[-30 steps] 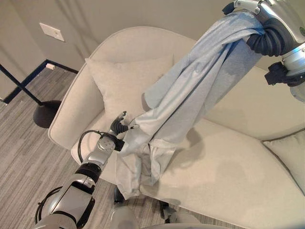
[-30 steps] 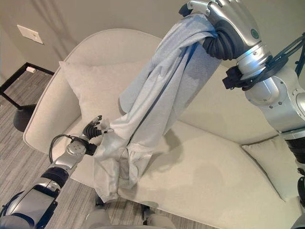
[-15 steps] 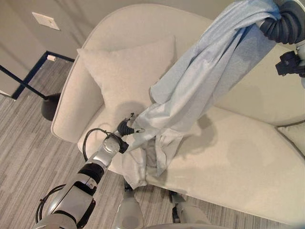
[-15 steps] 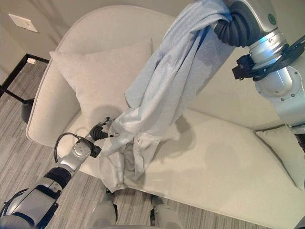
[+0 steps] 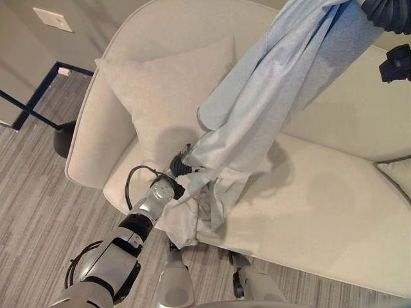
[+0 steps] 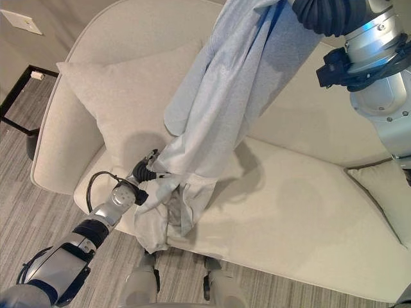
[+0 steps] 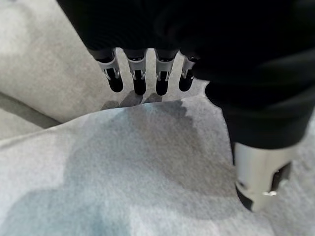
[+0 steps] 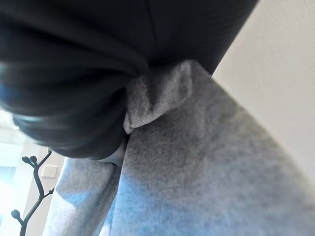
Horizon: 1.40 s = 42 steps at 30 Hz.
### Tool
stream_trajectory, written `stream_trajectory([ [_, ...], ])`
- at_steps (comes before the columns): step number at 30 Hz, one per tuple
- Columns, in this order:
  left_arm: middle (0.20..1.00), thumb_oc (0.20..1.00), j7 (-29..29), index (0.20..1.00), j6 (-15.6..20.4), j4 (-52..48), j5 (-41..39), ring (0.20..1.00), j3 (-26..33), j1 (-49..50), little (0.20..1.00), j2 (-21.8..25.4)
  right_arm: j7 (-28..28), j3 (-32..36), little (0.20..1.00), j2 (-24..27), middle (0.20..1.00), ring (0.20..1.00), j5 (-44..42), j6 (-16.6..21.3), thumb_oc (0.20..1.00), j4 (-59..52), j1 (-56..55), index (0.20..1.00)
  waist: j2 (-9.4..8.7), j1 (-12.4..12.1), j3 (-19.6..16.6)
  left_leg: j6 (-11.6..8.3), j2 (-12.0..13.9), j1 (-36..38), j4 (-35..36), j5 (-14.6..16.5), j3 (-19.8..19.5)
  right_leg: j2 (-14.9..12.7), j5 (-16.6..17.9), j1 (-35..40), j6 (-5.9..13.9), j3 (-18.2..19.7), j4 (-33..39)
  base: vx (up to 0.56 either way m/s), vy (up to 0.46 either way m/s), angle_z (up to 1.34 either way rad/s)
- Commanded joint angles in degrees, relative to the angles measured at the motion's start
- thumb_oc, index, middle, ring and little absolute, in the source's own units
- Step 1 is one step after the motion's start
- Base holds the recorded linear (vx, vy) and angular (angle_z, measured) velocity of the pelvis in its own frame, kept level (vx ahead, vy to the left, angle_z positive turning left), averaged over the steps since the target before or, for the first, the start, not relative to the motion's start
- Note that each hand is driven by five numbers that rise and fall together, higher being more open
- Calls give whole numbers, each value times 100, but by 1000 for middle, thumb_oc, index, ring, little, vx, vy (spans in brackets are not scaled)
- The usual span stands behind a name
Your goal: Hang the clothes on the sofa on the clothes rack.
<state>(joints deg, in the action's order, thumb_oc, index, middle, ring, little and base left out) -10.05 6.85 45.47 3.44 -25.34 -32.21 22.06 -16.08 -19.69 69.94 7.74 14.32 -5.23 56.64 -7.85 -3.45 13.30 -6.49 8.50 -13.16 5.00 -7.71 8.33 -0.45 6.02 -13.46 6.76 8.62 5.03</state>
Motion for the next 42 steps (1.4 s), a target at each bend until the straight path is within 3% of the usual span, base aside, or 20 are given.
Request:
stream_trajectory([
  [1,1000,1000,-185,1000,299,232,215,1000,-325,-558,1000,-148,-393,418,200,-224,200,200,-311,58,200,-64,321,200,-139,-112,-359,-111,-163,47,0,371,-138,224,-366,-33,470,-302,-225,0,0,0],
  [13,1000,1000,-89,1000,262,681,377,1000,-686,-967,1000,-474,-383,416,200,-301,200,200,-507,108,200,-163,350,200,-243,107,-420,-127,-119,40,0,390,-100,248,-351,-69,471,-283,-202,0,0,0],
  [14,827,827,-89,827,264,686,377,827,-687,-971,827,-476,-382,416,200,-299,200,200,-508,107,200,-163,350,200,-243,105,-420,-127,-120,39,0,390,-99,248,-351,-70,471,-282,-202,0,0,0],
  [15,200,200,-85,200,270,719,426,200,-754,-1032,200,-522,-386,417,200,-305,200,200,-534,120,200,-183,348,200,-254,134,-428,-129,-113,47,0,398,-74,252,-348,-78,474,-283,-201,0,0,0],
  [23,200,200,-214,200,304,583,504,200,-719,-1053,200,-496,-394,474,200,-240,200,200,-512,110,200,-194,243,200,-243,149,-482,-124,-107,100,0,423,-45,244,-369,-54,477,-298,-209,0,0,0],
  [28,200,200,-417,200,341,94,452,200,-445,-917,200,-209,-354,725,200,-258,200,200,-404,41,200,-186,-156,200,-159,59,-551,-121,-138,184,0,441,-66,216,-439,32,468,-333,-240,0,0,0],
  [34,200,200,-632,200,368,-760,291,200,106,-616,200,280,-221,1143,200,-273,200,200,-215,-68,200,-233,-773,200,-35,-86,-689,-127,-171,373,0,457,-92,163,-570,234,429,-419,-330,22,-19,4],
  [42,200,200,-867,200,408,-2013,97,200,1268,-2,200,1198,183,1501,200,-543,200,200,-139,-121,200,-379,-1396,200,102,-313,-1002,-187,-208,894,0,554,-178,95,-856,765,320,-626,-499,68,-48,23],
])
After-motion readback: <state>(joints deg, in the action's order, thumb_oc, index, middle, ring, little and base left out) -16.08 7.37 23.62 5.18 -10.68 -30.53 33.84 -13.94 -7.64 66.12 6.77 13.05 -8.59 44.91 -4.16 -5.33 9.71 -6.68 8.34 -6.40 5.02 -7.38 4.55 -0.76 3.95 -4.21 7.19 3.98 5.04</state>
